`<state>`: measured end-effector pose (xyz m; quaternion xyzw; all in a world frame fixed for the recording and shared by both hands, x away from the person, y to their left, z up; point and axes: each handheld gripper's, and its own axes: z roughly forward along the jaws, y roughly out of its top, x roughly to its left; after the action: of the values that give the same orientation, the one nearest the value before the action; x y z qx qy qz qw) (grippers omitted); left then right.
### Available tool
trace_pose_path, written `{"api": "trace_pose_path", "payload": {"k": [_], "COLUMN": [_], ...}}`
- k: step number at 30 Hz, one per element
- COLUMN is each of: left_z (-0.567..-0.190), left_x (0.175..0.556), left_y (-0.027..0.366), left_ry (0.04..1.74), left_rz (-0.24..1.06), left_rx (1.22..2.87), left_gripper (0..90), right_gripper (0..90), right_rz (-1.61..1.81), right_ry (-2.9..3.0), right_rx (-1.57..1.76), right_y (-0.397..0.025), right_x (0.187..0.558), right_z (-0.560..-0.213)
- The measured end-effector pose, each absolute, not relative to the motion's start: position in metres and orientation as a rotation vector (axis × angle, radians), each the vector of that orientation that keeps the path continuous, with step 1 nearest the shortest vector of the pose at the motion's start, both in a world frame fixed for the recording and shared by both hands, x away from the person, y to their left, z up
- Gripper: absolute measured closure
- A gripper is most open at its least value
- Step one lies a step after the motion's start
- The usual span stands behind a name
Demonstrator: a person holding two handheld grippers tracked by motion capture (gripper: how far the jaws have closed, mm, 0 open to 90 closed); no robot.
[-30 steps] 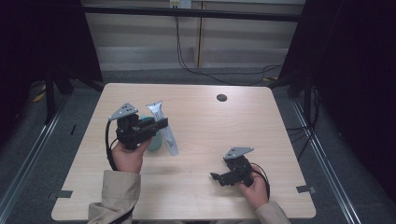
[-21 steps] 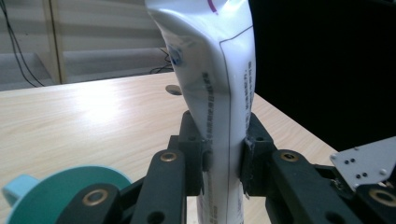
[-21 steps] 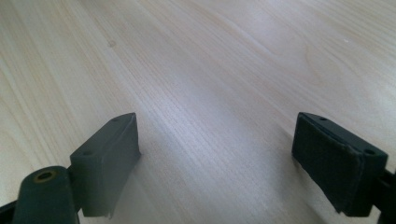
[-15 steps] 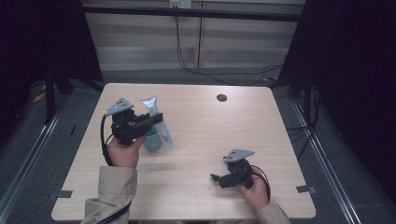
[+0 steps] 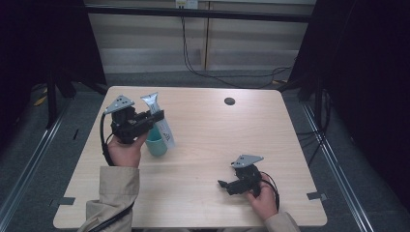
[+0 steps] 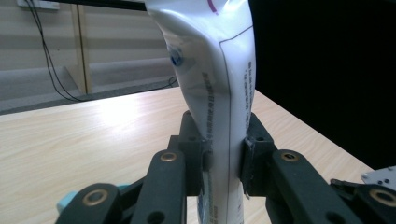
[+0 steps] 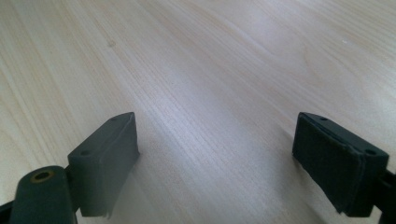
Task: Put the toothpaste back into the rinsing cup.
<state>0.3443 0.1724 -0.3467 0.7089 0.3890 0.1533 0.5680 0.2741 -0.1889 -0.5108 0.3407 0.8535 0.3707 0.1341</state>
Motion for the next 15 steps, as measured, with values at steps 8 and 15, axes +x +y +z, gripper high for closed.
{"api": "trace_pose_path", "payload": {"k": [8,15], "left_z": [-0.339,-0.336], "left_x": [0.351,0.354], "left_y": [0.176,0.178], "left_ry": [0.916,0.924], "left_rz": [0.402,0.424], "left_rx": [1.66,1.658], "left_gripper": [74.6,74.6], "right_gripper": [13.6,13.6], "right_rz": [1.073,1.075], "right_ry": [2.474,2.474], "right_rx": [0.989,0.989], "right_y": [-0.189,-0.189], "right_x": [0.274,0.274], "right_z": [-0.511,-0.511]}}
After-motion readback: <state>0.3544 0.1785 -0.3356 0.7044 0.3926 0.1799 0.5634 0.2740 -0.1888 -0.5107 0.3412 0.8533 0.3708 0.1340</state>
